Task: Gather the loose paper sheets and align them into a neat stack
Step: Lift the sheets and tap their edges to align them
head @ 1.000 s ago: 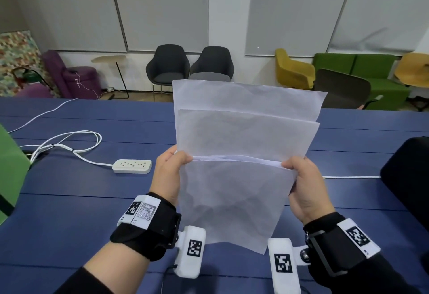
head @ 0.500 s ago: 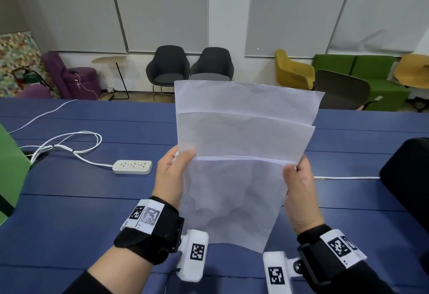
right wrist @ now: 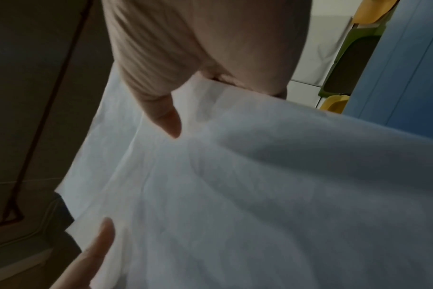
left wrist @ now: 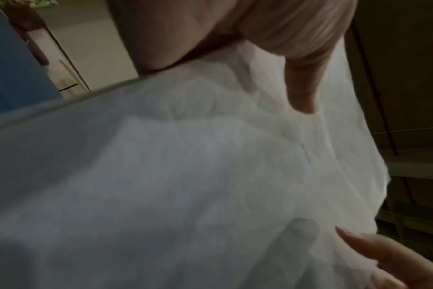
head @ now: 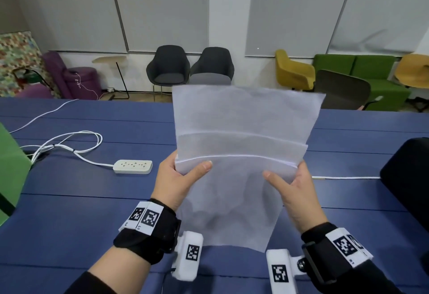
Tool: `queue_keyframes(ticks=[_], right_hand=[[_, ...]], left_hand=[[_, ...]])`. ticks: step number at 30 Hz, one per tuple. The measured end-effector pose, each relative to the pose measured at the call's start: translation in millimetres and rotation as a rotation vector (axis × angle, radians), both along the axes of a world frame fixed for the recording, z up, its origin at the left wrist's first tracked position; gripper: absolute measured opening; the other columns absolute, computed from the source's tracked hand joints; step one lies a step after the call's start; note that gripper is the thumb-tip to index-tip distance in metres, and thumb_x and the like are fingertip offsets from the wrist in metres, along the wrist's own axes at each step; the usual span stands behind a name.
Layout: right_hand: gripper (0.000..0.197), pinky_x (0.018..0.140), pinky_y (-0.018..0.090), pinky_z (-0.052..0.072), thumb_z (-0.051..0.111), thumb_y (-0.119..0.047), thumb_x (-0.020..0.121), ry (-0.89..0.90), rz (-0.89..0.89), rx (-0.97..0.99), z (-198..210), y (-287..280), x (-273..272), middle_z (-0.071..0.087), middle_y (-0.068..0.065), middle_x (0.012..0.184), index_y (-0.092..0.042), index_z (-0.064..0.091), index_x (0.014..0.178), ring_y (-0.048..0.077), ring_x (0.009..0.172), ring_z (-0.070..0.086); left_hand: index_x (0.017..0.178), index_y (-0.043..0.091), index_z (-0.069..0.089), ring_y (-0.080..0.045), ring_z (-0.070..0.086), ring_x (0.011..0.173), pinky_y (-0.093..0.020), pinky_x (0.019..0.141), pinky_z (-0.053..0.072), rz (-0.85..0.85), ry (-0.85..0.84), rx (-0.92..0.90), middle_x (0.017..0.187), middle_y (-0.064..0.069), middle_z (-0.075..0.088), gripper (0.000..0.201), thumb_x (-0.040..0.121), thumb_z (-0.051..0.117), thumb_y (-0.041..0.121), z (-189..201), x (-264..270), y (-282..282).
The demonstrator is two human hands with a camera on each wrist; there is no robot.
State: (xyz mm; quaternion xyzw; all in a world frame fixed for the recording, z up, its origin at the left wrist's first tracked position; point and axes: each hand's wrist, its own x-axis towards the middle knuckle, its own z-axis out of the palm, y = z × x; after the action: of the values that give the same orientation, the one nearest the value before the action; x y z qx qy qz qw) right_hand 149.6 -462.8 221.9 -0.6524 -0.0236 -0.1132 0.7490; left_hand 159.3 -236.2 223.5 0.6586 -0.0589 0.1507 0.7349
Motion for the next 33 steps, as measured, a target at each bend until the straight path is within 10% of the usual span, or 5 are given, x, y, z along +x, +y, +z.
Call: queue_keyframes(ticks=[8,17,22,28,33], right_hand=[[0.097,0.107,0.051,0.041,0.078,-0.067,0.049,-0.006,-0.078,0.272,32,11,0,0.066,0.006,0.126,-0.013,0.056,0.127,0.026,0.121,0.059],[0.012,0.084,0.041,0.045,0.062,-0.029,0.079,0.023,-0.104,0.274,31,12,6,0.066,0.000,0.084,-0.019,0.065,0.077,0.023,0.088,0.058],[0.012,0.079,0.039,0.045,0.065,-0.019,0.080,0.008,-0.100,0.130,21,10,5,0.063,0.006,0.087,-0.012,0.061,0.089,0.021,0.082,0.055],[0.009,0.097,0.044,0.045,0.051,-0.027,0.094,-0.128,-0.132,0.106,15,9,1,0.066,-0.005,0.102,-0.032,0.058,0.096,0.016,0.099,0.060],[0.018,0.083,0.037,0.039,0.046,-0.029,0.092,-0.217,-0.253,0.069,15,7,1,0.053,-0.003,0.087,-0.039,0.055,0.081,0.014,0.084,0.047]], left_hand=[[0.053,0.029,0.049,0.005,0.048,0.050,-0.001,0.054,0.037,0.112,-0.122,-0.109,0.045,0.020,0.051,0.039,0.088,0.062,0.018,36,-1,-18],[0.072,0.007,0.068,-0.010,0.056,0.075,-0.018,0.072,0.045,0.166,-0.051,-0.172,0.076,0.005,0.067,0.023,0.076,0.070,0.030,36,8,-16],[0.054,0.015,0.053,-0.022,0.036,0.069,-0.033,0.066,0.032,0.178,0.054,-0.138,0.067,-0.006,0.045,0.020,0.069,0.064,0.021,24,5,-11],[0.100,0.025,0.064,-0.021,0.063,0.100,-0.035,0.089,0.049,0.141,-0.081,-0.096,0.109,-0.005,0.070,0.021,0.080,0.062,0.028,21,-1,-11],[0.084,0.025,0.059,-0.018,0.053,0.080,-0.034,0.075,0.044,0.163,-0.157,-0.058,0.084,0.002,0.062,0.004,0.087,0.056,0.026,25,0,-7]])
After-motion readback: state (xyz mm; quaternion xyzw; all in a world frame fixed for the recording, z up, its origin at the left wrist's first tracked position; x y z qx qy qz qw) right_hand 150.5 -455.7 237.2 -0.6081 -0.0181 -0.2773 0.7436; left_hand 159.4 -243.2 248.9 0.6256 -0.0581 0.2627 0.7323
